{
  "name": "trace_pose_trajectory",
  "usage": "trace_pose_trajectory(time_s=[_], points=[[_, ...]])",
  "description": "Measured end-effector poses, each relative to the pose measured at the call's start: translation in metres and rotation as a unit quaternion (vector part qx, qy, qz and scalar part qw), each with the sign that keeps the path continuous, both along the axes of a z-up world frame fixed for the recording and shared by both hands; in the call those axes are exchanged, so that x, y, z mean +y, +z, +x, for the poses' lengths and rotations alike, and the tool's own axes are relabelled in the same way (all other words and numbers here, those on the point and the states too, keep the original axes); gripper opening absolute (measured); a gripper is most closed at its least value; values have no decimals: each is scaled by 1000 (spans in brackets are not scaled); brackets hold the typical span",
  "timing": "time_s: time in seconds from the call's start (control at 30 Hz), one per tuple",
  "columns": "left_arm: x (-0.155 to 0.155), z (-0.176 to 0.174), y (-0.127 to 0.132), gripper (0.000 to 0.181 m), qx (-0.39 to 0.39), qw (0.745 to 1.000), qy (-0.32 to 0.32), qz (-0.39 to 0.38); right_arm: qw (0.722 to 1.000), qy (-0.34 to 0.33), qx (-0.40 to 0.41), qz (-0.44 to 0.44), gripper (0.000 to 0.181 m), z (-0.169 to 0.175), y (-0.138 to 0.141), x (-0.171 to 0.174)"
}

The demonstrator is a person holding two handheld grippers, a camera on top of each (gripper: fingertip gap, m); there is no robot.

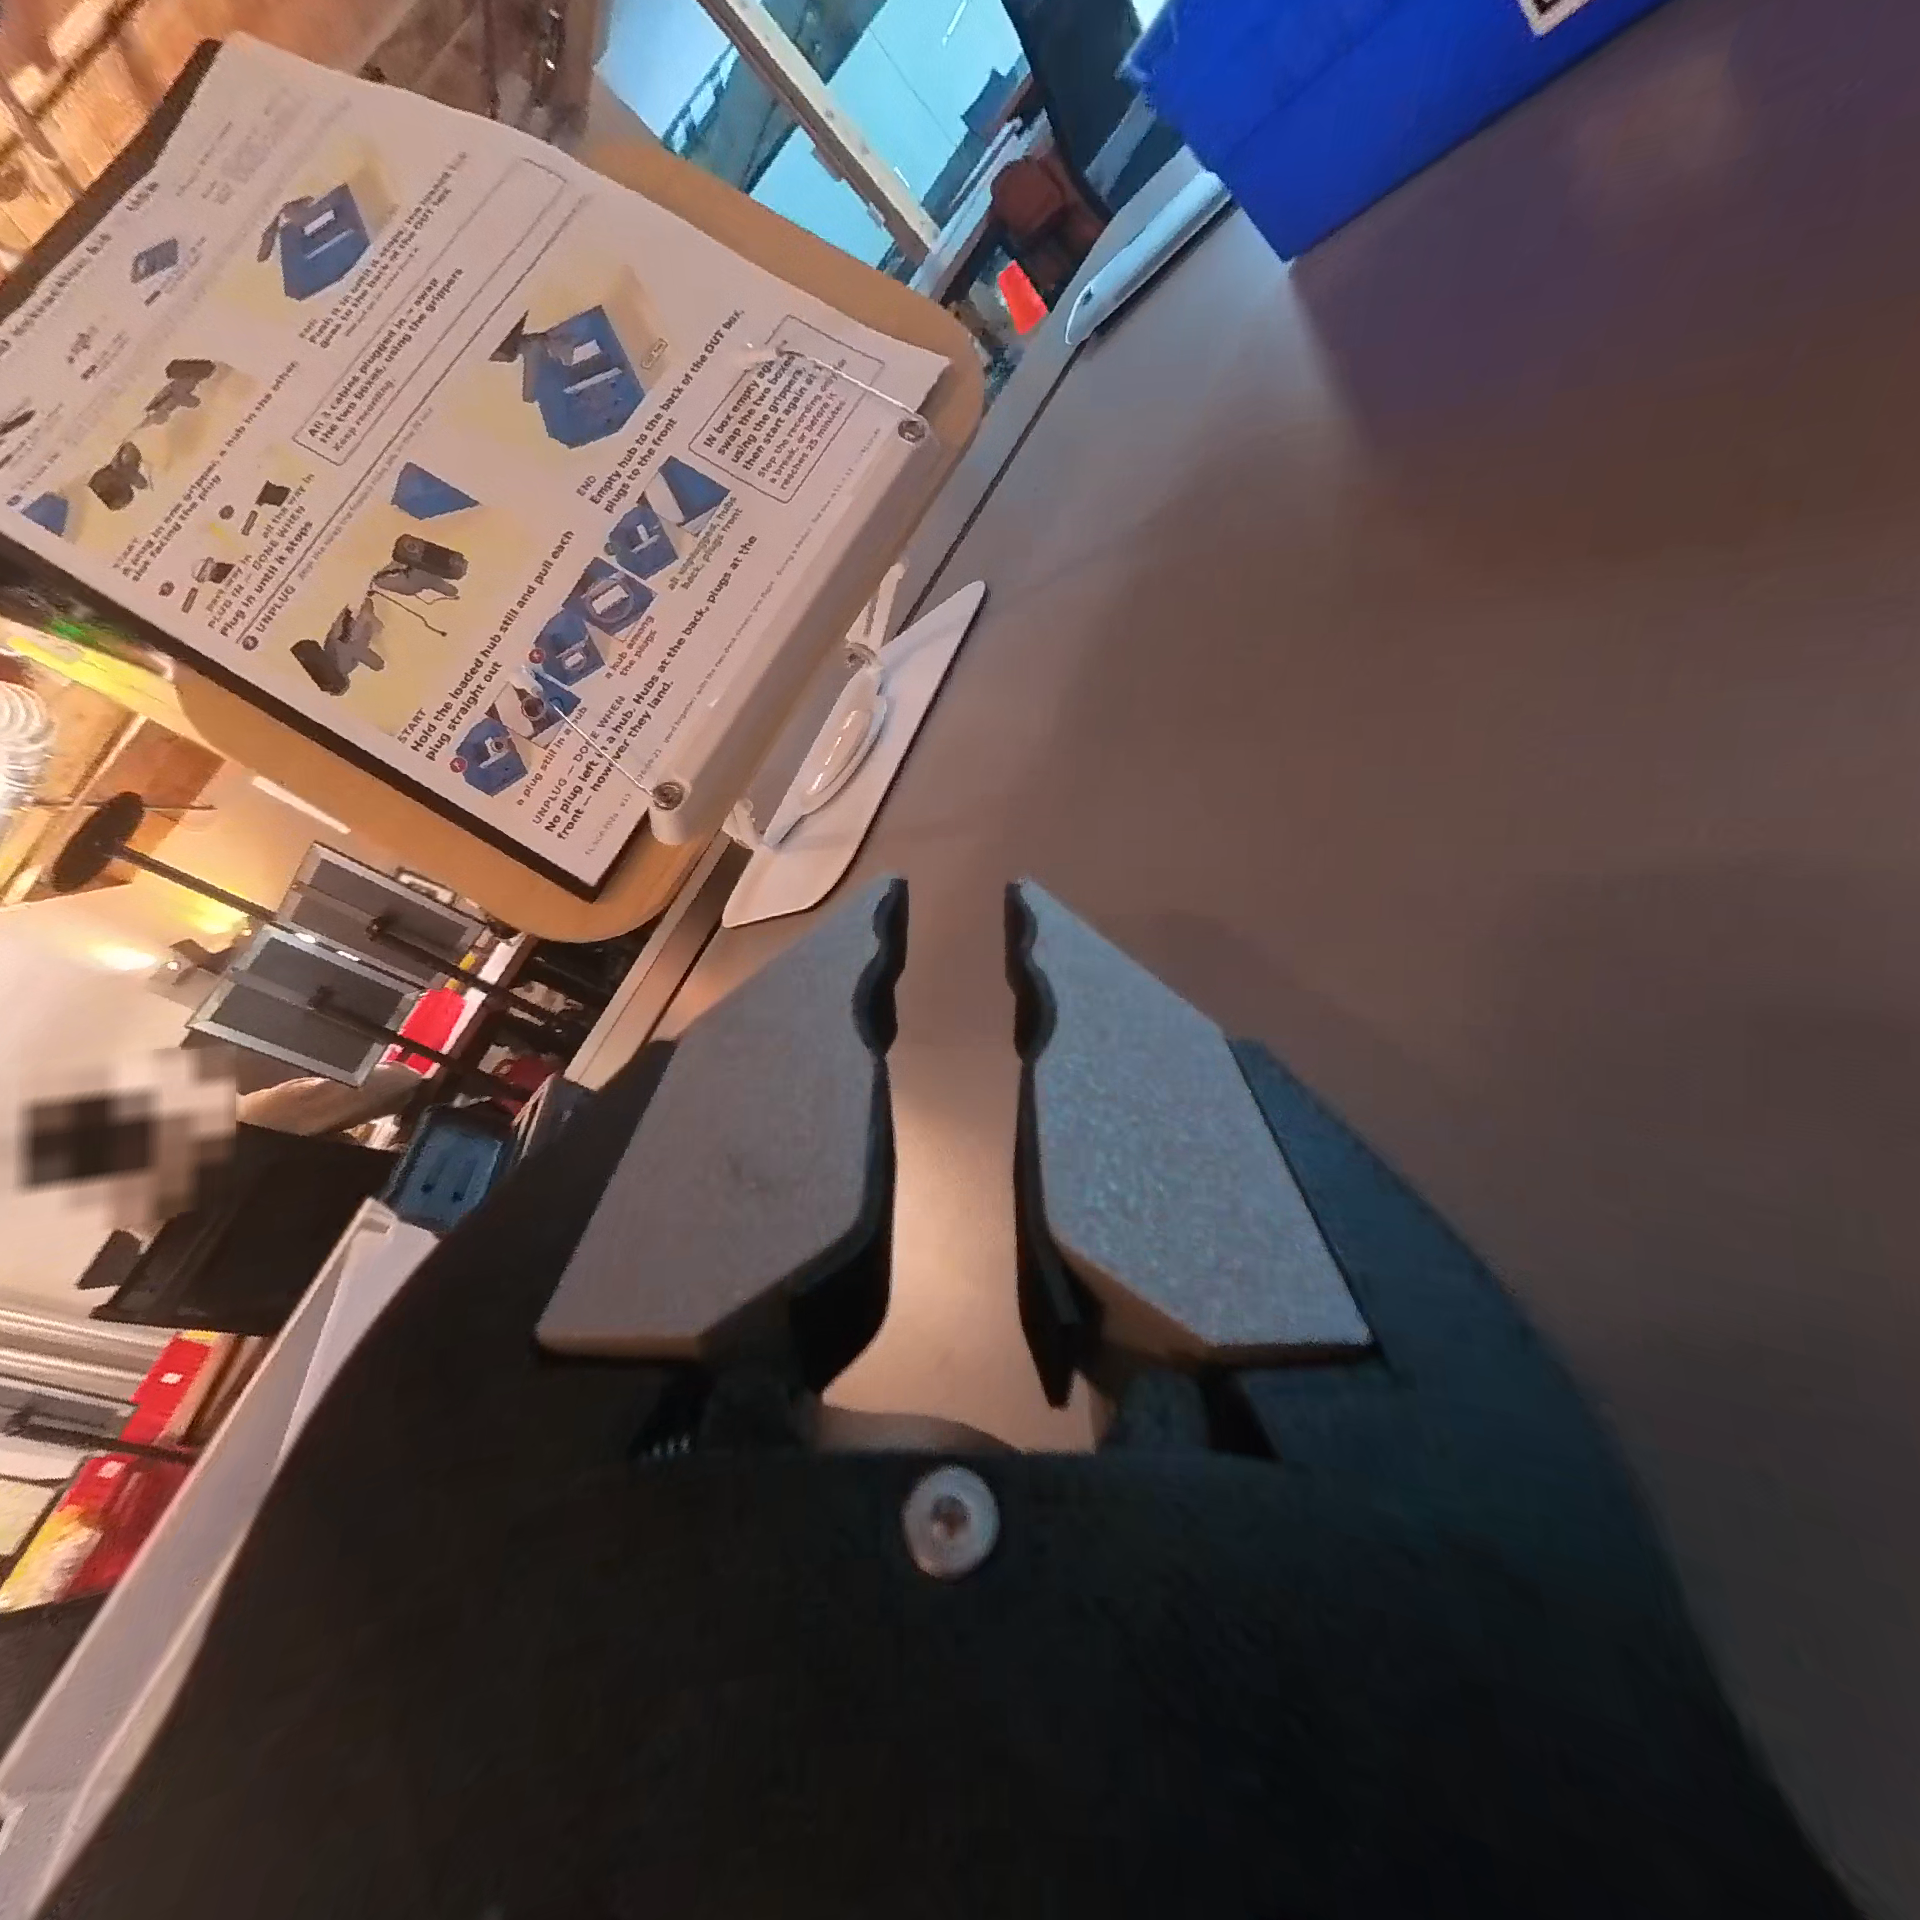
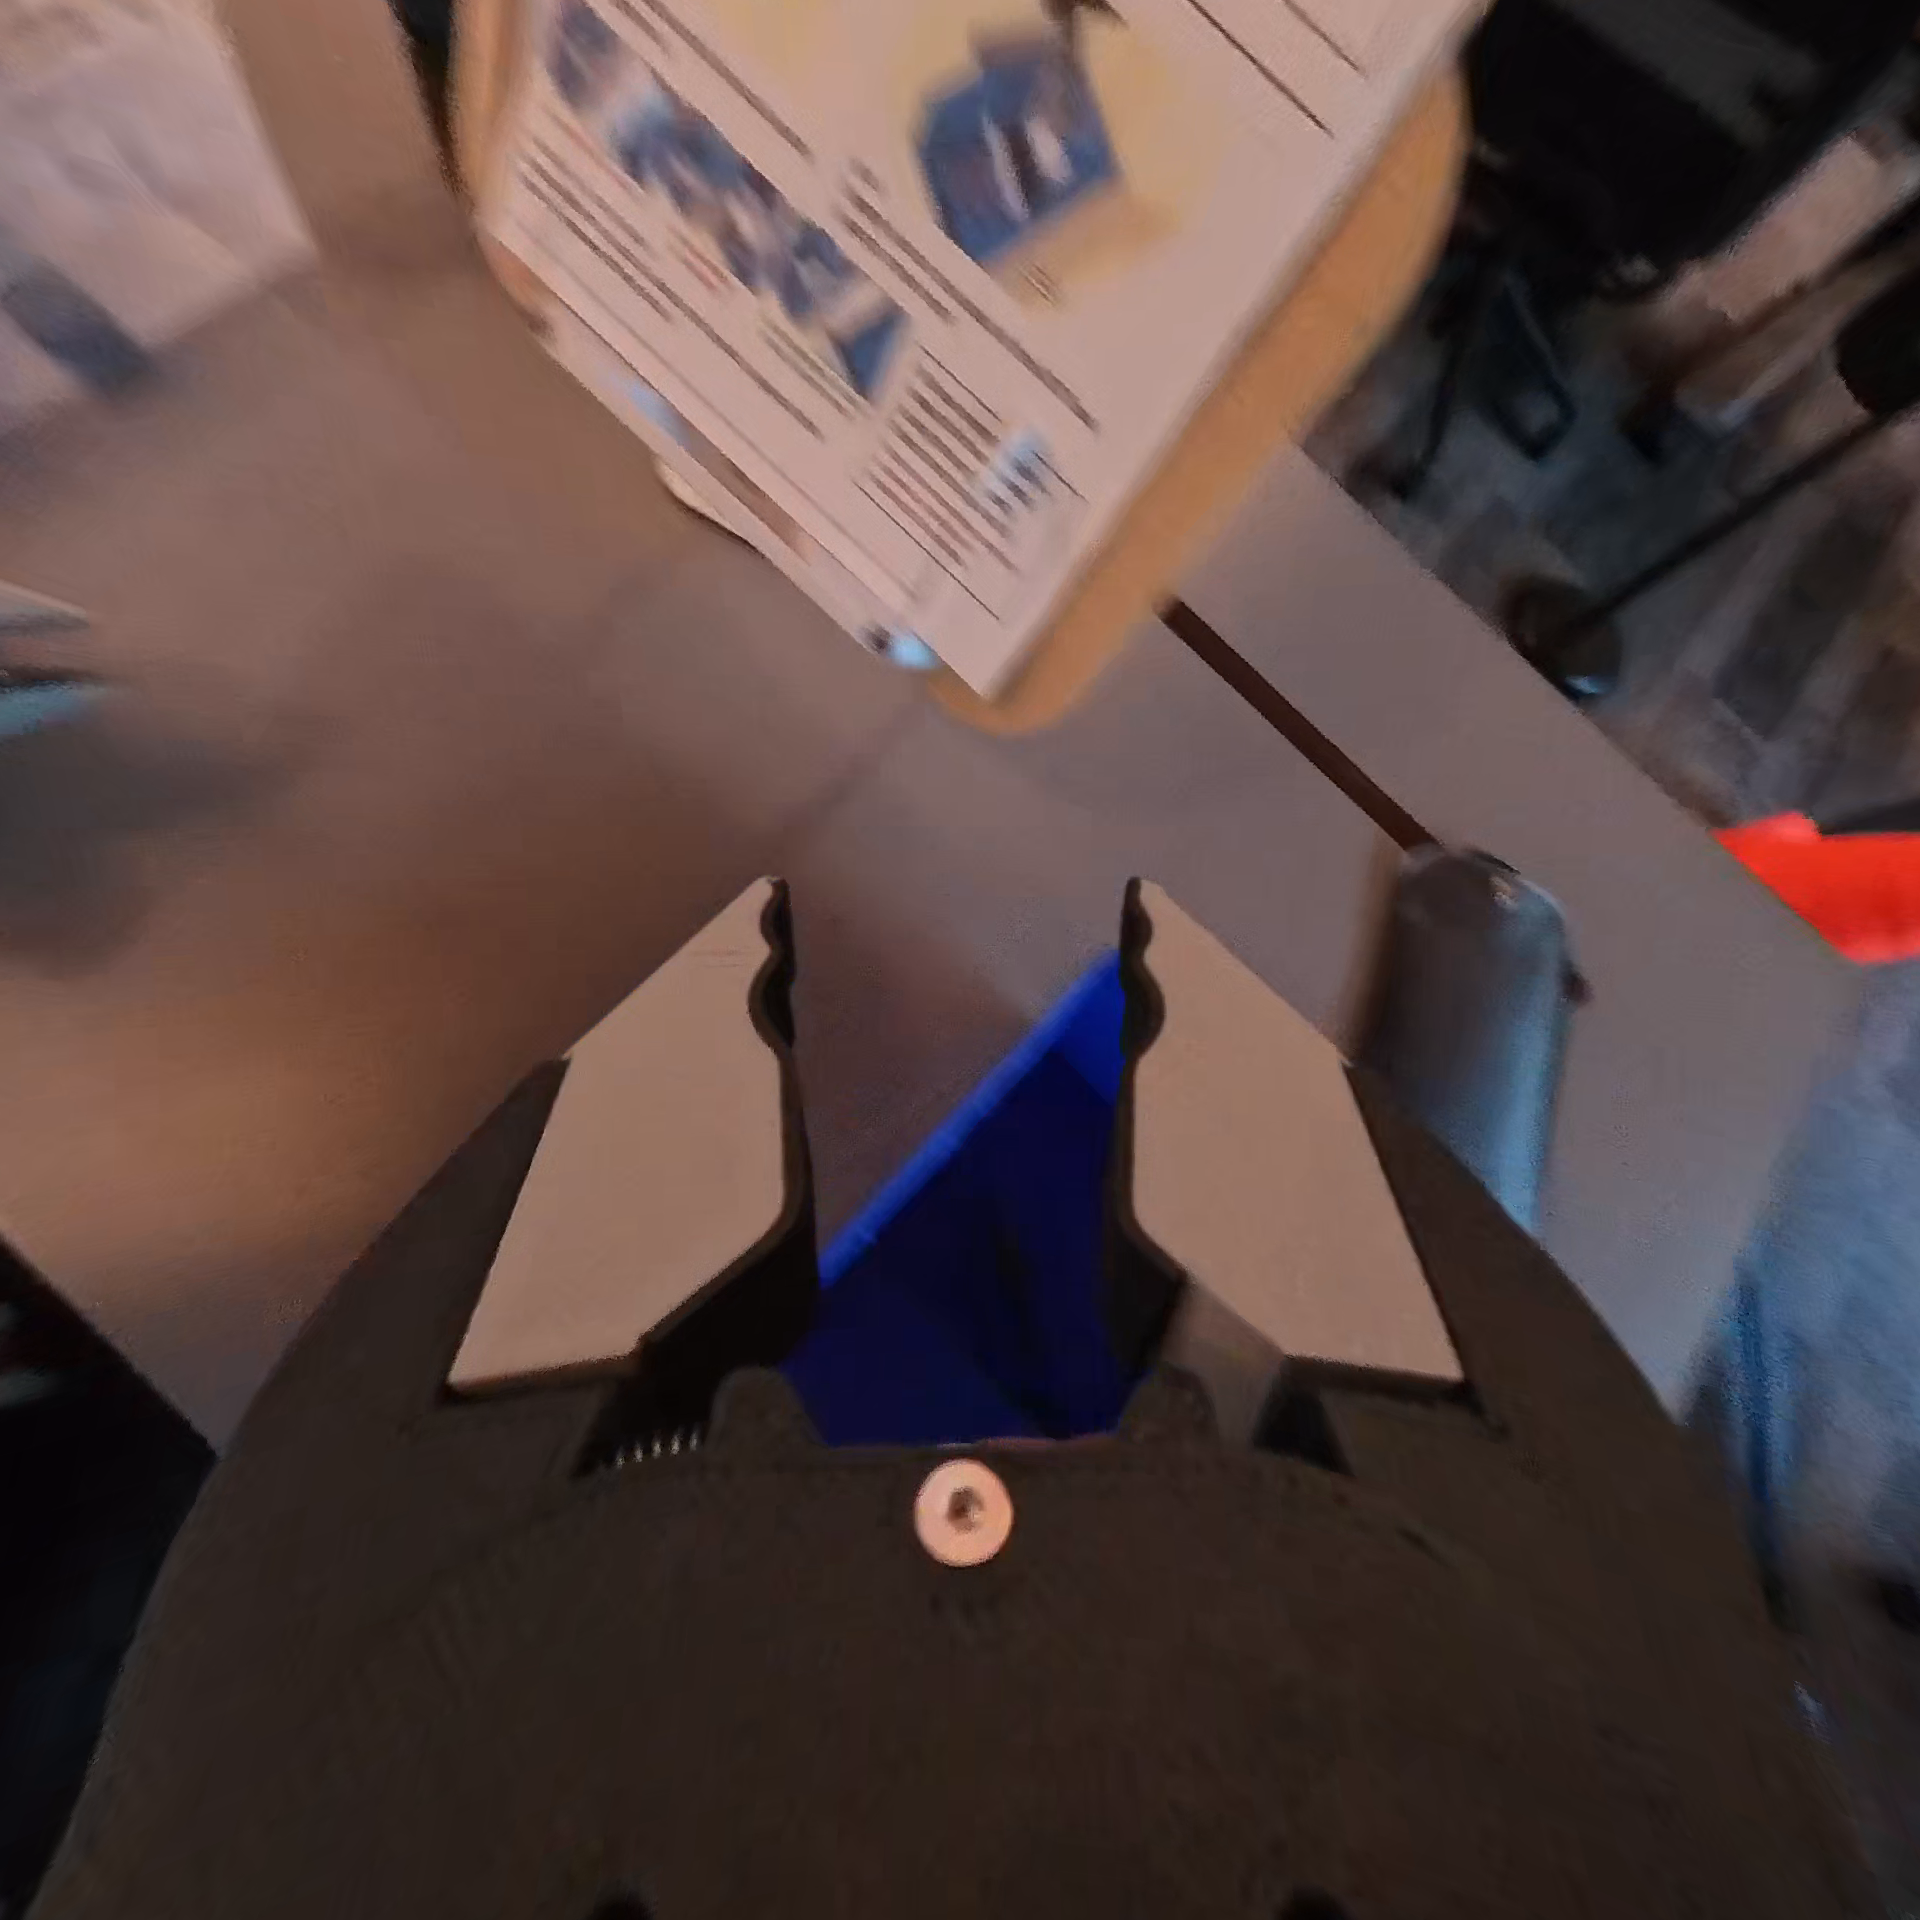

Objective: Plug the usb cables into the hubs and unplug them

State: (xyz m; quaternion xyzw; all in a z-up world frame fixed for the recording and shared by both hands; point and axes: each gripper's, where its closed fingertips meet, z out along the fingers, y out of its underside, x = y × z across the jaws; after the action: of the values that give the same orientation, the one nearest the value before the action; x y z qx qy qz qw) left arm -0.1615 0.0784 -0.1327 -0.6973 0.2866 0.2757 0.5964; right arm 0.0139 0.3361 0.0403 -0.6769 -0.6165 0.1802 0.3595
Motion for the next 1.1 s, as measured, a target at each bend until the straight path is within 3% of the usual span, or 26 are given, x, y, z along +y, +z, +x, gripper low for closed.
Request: trace_pose_trajectory(time_s=[0.1, 0.23, 0.43, 0.53, 0.6, 0.67, 0.77, 0.87, 0.97, 1.1], points=[[1, -2, -2, 16, 9, 1000, 8, -1, 993, 78, 67, -61, 59, -47, -17, -67], [0, -5, -2, 15, 9, 1000, 17, -1, 970, 143, 144, -131, 54, -102, -65, -134], [-5, 6, -11, 10, 21, 999, 33, -29, 937, 183, 226, -195, 51, -161, -150, -169], [-17, 25, -13, 18, -63, 992, 35, -101, 931, 194, 228, -208, 46, -165, -165, -167], [-25, 27, 14, 27, -101, 987, 36, -118, 928, 214, 230, -199, 35, -162, -166, -167], [-30, 19, 60, 29, -150, 982, 23, -111, 932, 202, 228, -195, 35, -160, -170, -163], [-31, -37, 111, 39, -191, 969, 45, -150, 931, 193, 230, -209, 35, -161, -169, -164], [-23, -148, 125, 44, -190, 950, 165, -186, 931, 202, 227, -200, 33, -160, -169, -171], [-25, -248, 92, 46, -180, 905, 281, -263, 935, 207, 222, -183, 31, -162, -171, -176], [-45, -317, 14, 47, -179, 823, 351, -409, 933, 217, 210, -194, 31, -164, -174, -182]])
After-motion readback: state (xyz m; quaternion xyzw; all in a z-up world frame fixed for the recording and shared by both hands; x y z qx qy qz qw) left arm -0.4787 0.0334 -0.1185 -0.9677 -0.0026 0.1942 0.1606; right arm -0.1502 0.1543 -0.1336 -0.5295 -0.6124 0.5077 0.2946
